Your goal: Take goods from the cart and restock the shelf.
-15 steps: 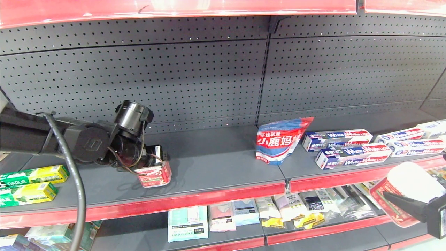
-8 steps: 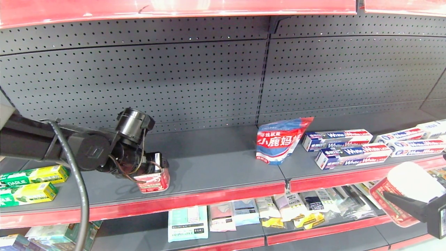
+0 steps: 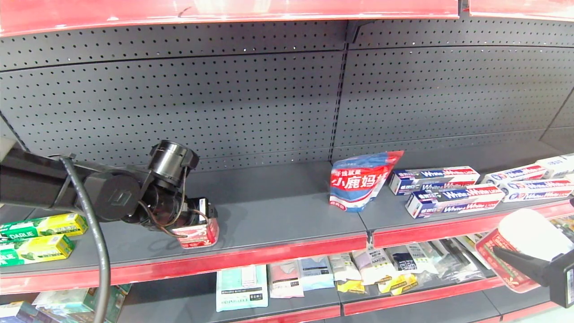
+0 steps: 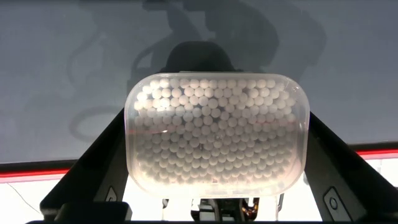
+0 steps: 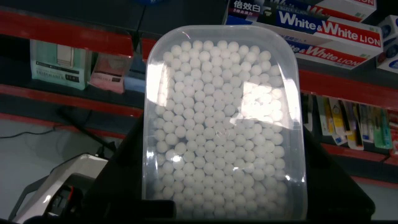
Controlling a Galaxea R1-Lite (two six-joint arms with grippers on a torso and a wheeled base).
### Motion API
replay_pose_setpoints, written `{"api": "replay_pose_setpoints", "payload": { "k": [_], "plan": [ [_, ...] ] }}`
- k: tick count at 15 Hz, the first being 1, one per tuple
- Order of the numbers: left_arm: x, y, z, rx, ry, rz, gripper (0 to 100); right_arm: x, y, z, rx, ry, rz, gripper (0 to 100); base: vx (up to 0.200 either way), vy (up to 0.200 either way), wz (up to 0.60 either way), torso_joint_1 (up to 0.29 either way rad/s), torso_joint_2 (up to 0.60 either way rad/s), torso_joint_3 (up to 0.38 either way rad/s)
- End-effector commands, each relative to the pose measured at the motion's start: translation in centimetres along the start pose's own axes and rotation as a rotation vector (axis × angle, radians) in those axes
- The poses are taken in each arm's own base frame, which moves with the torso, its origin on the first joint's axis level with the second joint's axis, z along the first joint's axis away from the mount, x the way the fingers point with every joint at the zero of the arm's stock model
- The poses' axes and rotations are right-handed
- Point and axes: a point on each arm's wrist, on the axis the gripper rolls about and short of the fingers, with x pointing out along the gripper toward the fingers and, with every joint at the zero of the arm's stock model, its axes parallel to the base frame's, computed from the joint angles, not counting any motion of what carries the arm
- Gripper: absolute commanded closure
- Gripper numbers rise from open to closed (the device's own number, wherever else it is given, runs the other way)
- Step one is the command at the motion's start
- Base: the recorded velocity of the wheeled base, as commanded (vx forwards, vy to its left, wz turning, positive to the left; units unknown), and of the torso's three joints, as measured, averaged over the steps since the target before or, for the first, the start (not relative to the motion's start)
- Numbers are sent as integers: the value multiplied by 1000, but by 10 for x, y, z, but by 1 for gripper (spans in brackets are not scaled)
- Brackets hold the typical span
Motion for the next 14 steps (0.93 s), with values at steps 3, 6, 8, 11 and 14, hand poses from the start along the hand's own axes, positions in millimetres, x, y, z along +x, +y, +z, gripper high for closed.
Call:
{"api": "replay_pose_setpoints", "payload": {
  "k": [3,6,8,11,14],
  "plan": [
    [-4,0,-1,4,0,-5,100,0,0,0,0,1,1,100,0,0,0,0,0,0],
    [-2,0,-9,17,19,-1,100,0,0,0,-1,0,2,100,0,0,0,0,0,0],
    [-2,-1,-9,18,20,-3,100,0,0,0,-1,-2,2,100,0,0,0,0,0,0],
    [-4,-1,-9,37,17,-5,100,0,0,0,-1,0,2,100,0,0,0,0,0,0],
    [-4,0,-9,56,18,-2,100,0,0,0,-6,0,2,100,0,0,0,0,0,0]
  ]
}}
